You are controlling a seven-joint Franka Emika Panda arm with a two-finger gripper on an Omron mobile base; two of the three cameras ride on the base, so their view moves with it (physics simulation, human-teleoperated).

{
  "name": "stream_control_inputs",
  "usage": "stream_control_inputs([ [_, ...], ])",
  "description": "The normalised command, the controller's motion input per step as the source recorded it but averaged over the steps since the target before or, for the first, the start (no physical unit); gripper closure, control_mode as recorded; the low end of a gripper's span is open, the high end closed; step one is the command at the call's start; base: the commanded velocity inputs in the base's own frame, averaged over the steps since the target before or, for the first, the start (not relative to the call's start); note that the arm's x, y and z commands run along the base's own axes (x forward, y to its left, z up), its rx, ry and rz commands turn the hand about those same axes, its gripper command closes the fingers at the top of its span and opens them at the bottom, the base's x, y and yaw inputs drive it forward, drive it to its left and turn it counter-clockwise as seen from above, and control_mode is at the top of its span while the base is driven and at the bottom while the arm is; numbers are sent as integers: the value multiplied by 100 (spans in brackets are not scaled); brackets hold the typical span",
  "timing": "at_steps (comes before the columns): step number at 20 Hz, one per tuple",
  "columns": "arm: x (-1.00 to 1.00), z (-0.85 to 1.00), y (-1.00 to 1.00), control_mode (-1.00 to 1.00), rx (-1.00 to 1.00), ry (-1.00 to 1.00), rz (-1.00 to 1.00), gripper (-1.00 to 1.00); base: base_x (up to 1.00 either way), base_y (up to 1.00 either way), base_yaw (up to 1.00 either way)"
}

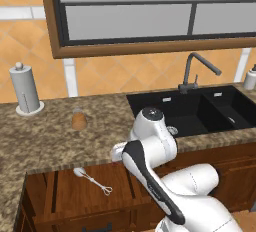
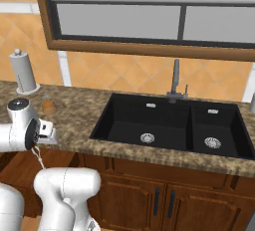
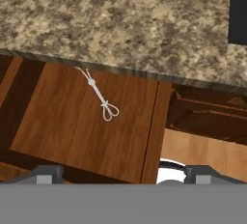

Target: Pick the tongs from the drawer and place it on the counter.

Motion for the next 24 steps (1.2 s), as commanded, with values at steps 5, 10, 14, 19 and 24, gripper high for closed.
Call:
stream_control_inputs([
  [5,-5,-28,86,-100,13,-1,-12,-100,0,0,0],
  [10,-4,-43,99,-100,4,5,-16,-100,0,0,0],
  [14,8,-32,69,-100,0,10,-3,-100,0,0,0],
  [19,35,-26,14,-100,-1,0,-1,-100,0,0,0],
  [24,42,-45,24,-100,-14,15,0,-100,0,0,0],
])
